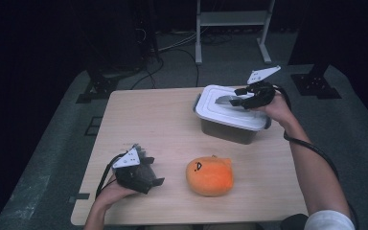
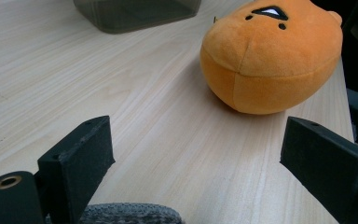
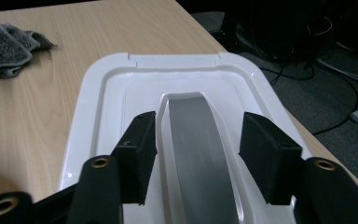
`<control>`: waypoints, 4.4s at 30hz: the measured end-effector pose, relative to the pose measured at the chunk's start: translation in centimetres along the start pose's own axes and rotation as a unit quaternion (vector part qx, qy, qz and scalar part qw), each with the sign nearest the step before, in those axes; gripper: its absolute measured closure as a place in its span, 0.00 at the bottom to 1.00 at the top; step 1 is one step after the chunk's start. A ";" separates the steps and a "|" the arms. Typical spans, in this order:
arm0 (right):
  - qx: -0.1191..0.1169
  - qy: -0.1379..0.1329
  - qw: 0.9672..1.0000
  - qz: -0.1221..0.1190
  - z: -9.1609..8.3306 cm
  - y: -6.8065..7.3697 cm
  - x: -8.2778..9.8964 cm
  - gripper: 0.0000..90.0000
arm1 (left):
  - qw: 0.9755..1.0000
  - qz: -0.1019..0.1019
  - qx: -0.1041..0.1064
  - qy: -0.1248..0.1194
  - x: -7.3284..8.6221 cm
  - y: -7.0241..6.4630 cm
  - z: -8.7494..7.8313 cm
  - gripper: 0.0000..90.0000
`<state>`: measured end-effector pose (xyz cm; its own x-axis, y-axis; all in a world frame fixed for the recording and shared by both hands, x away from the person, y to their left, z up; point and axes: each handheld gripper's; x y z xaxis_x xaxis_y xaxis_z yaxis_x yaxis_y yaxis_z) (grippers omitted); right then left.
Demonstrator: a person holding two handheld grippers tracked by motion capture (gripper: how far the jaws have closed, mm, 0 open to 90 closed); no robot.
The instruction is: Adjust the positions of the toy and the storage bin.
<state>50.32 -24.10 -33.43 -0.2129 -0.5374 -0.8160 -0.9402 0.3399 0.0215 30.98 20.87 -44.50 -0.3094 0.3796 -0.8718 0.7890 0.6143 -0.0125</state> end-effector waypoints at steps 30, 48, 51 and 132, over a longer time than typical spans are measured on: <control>-0.093 0.009 0.995 -0.040 2.4 2.4 -1.3 0.73 | 1.000 0.000 0.003 0.007 0.0 -0.1 0.1 0.09; -0.129 0.010 0.989 -0.066 4.0 4.6 -2.3 0.73 | 1.000 0.001 0.006 0.009 0.0 -0.2 0.1 0.09; -0.132 0.010 0.989 -0.069 4.2 4.8 -2.4 0.73 | 1.000 0.000 0.006 0.008 0.0 -0.2 0.1 0.09; -0.026 -0.070 0.997 -0.015 -11.9 8.3 5.3 0.73 | 1.000 -0.003 0.008 0.005 0.1 -0.4 0.1 0.09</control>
<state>38.20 -33.29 -30.76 -0.1498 -0.4326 -0.8891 -0.9586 0.2837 0.0235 30.69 20.58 -44.62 -0.3206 0.3830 -0.8663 0.7956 0.6052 -0.0269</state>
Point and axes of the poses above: each handheld gripper's, and its own axes: z roughly forward along the jaws, x roughly out of its underside, y roughly to its left, and after that the axes turned 12 degrees about -x, right-handed
